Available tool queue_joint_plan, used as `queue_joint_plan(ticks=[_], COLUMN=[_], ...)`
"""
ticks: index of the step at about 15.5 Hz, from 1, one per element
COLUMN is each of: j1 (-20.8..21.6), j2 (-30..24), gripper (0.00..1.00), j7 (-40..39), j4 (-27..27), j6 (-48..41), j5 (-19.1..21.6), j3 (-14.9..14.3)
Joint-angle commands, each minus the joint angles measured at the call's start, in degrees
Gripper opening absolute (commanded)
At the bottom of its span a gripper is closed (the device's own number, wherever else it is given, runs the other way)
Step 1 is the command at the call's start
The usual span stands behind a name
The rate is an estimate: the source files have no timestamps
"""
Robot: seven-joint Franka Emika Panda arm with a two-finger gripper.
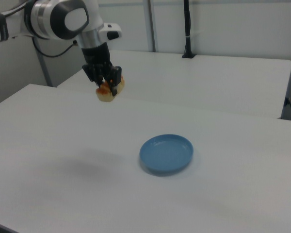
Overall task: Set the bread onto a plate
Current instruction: 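Lift the bread roll and carry it toward the blue plate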
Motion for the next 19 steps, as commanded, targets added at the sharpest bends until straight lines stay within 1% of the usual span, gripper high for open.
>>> queue_joint_plan(ticks=[1,2,4,6,9,11,15,17,19], j1=[-0.4,-1.0,-2.7,-4.1,-6.1,-7.4,-7.5,-7.5,-7.5], j2=[0.6,1.2,4.6,7.3,8.8,10.1,13.9,15.7,18.4], gripper=[0.46,0.46,0.46,0.42,0.42,0.42,0.42,0.42,0.42], j7=[4.3,5.0,7.9,8.4,9.0,9.0,9.3,10.7,12.1], j4=[2.9,3.1,4.2,5.5,5.5,5.4,4.6,3.2,3.2], j6=[-2.3,-2.1,-1.5,-1.4,-0.7,2.1,7.7,10.8,13.6], j5=[0.8,0.7,0.2,0.1,0.0,-0.3,-3.6,-5.3,-6.7], j3=[-1.5,-1.7,-1.9,-1.9,-1.9,-1.9,-1.8,-1.8,-1.9])
